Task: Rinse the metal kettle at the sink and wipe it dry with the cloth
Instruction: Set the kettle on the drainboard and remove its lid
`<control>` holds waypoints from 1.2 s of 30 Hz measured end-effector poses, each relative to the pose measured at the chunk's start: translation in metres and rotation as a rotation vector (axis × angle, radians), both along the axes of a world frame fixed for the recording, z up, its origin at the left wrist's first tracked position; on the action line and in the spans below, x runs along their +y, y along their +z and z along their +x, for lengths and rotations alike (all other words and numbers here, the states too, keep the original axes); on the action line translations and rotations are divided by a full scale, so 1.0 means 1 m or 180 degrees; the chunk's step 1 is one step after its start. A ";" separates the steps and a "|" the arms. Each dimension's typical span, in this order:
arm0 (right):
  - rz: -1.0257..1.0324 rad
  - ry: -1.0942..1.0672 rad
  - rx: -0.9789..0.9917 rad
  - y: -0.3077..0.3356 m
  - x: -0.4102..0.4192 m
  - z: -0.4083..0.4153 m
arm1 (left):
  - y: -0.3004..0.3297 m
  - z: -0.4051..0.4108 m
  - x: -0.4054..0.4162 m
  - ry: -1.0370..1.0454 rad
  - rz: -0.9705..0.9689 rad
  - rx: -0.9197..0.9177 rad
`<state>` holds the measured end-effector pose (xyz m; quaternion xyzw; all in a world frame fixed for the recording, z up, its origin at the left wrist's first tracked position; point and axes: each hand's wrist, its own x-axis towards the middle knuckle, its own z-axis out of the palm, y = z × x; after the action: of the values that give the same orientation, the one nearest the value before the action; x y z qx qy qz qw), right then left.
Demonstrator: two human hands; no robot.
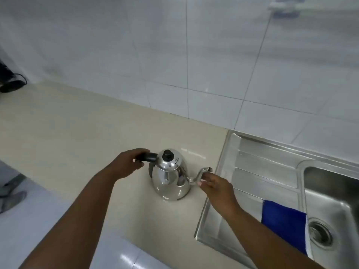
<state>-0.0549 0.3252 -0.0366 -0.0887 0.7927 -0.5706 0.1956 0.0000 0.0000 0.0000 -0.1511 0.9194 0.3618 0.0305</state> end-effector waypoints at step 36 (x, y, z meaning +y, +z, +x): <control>-0.0288 -0.1122 0.0030 -0.013 0.206 0.020 | -0.008 -0.038 0.210 -0.0932 0.0425 0.0199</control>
<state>-0.0348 0.5311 -0.0495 0.0403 0.7704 -0.6306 0.0846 -0.0378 0.2103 -0.0085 -0.0017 0.9060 0.4183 0.0642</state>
